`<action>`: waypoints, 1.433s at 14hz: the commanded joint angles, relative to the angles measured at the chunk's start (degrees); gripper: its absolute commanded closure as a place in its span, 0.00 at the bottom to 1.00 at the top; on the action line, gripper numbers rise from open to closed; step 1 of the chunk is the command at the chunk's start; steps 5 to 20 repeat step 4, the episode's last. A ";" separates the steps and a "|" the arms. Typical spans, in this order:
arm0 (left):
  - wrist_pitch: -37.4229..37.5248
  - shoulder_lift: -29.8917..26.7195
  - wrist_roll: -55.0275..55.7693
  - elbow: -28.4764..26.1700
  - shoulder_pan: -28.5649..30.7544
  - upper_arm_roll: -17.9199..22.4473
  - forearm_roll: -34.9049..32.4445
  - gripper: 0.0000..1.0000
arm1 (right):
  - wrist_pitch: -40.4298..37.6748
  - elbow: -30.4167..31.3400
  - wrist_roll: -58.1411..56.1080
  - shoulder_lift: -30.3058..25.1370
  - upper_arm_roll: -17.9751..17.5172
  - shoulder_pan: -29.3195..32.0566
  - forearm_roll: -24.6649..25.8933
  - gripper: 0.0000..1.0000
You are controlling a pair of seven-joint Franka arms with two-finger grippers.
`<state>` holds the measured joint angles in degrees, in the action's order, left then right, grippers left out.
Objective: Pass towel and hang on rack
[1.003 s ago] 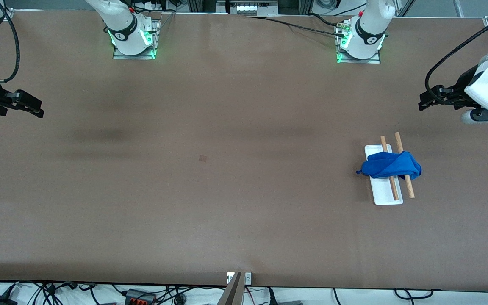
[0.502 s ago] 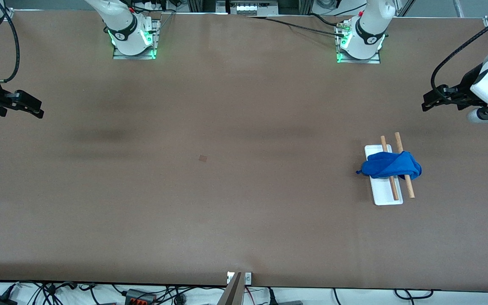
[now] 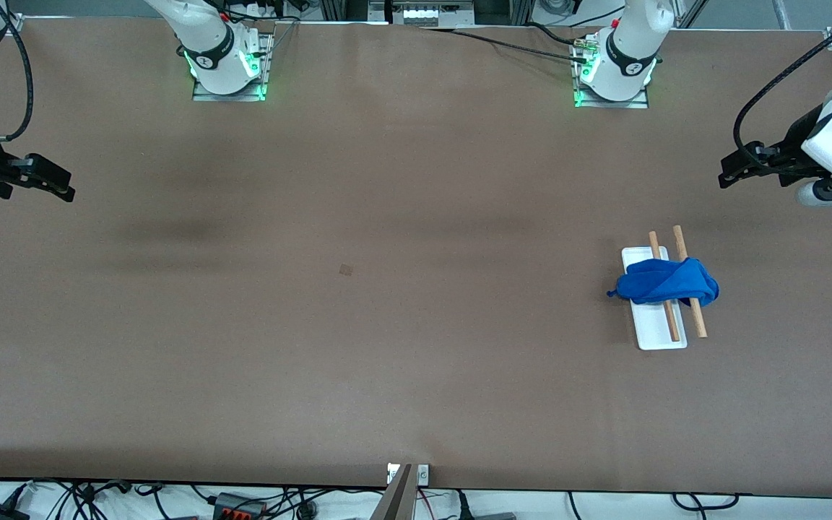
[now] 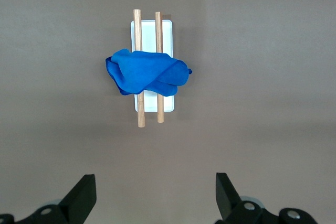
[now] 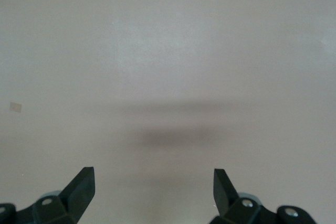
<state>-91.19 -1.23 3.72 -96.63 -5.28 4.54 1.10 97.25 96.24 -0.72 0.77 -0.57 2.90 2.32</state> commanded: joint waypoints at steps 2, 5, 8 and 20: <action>0.14 -0.61 0.06 0.04 -0.43 0.46 0.66 0.00 | 0.66 0.88 -0.34 -0.77 -0.31 0.87 -1.35 0.00; 0.14 -0.61 -0.21 0.04 -0.43 0.46 0.66 0.00 | 0.66 0.88 -0.34 -0.77 -0.31 0.87 -1.35 0.00; 0.14 -0.61 -0.21 0.04 -0.43 0.46 0.66 0.00 | 0.66 0.88 -0.34 -0.77 -0.31 0.87 -1.35 0.00; 0.14 -0.61 -0.21 0.04 -0.43 0.46 0.66 0.00 | 0.66 0.88 -0.34 -0.77 -0.31 0.87 -1.35 0.00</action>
